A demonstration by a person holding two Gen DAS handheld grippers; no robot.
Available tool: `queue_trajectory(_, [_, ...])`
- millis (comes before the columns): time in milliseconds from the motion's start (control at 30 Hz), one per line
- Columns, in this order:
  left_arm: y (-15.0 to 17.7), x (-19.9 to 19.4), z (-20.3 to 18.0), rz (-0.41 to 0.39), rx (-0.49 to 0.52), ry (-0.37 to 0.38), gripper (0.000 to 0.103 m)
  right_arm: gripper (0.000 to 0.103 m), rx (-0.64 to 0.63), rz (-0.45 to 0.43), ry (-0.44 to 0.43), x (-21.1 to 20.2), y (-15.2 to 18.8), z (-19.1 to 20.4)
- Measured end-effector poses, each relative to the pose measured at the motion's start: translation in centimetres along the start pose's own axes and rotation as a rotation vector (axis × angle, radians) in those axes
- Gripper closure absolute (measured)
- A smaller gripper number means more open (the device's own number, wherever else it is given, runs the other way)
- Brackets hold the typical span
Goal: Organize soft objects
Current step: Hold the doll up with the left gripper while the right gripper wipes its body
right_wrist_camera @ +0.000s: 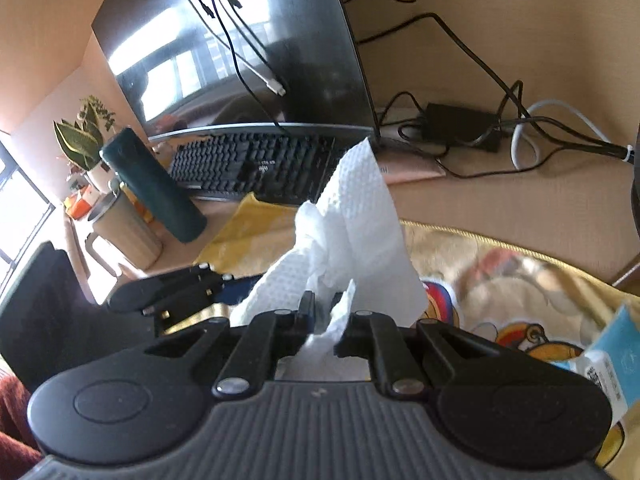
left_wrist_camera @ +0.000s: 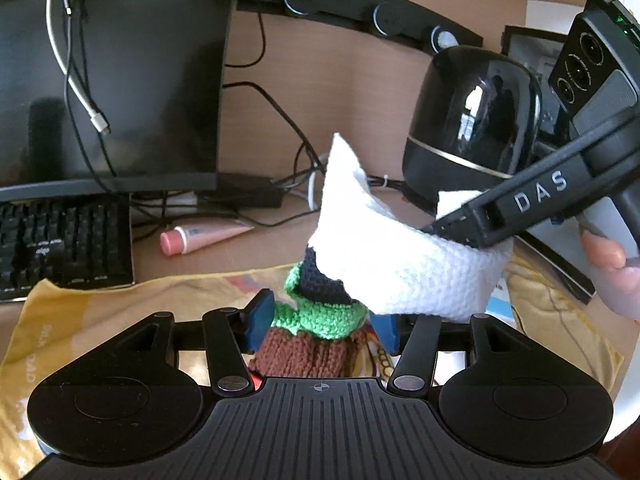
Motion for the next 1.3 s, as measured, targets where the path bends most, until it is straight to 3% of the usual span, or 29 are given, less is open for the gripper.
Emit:
queue_trajectory(200, [0.0,0.0,-0.4,0.003,0.002,0.009,0.041,0.093,-0.039,-0.029,0.057,-0.8,-1.0,-0.9])
queue_trajectory(467, [0.6,0.3,-0.7,0.028,-0.009,0.015,0.04,0.093,0.007,-0.197,0.052,-2.4,-6.0,-1.0])
queue_trajectory(567, [0.9,0.3,-0.9,0.036,-0.012,0.022,0.039,0.093,0.026,-0.218,0.038,-1.5,-7.6,-0.9])
queue_trajectory(800, [1.0,0.4,-1.2,0.048,-0.007,0.03,0.035,0.093,0.01,-0.085,0.049,2.8,-4.3,-1.0])
queue_trajectory(1167, [0.7,0.2,-1.2,0.046,0.035,0.031,0.02,0.093,0.117,-0.04,-0.023,0.3,-0.2,-1.1])
queue_trajectory(1300, [0.9,0.1,-1.7,0.056,0.044,0.053,0.02,0.093,0.172,-0.015,-0.113,-0.4,0.3,-0.1])
Point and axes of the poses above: each gripper's, at about its wrist camera, not at the fingertips, and x roughly the way its jaws point, z to its left, y to its underside, the point moved 10 cm from there along x, roughly the way its jaws point, and after that the axes turned 10 degrees about -z, right-handed, at the moved point
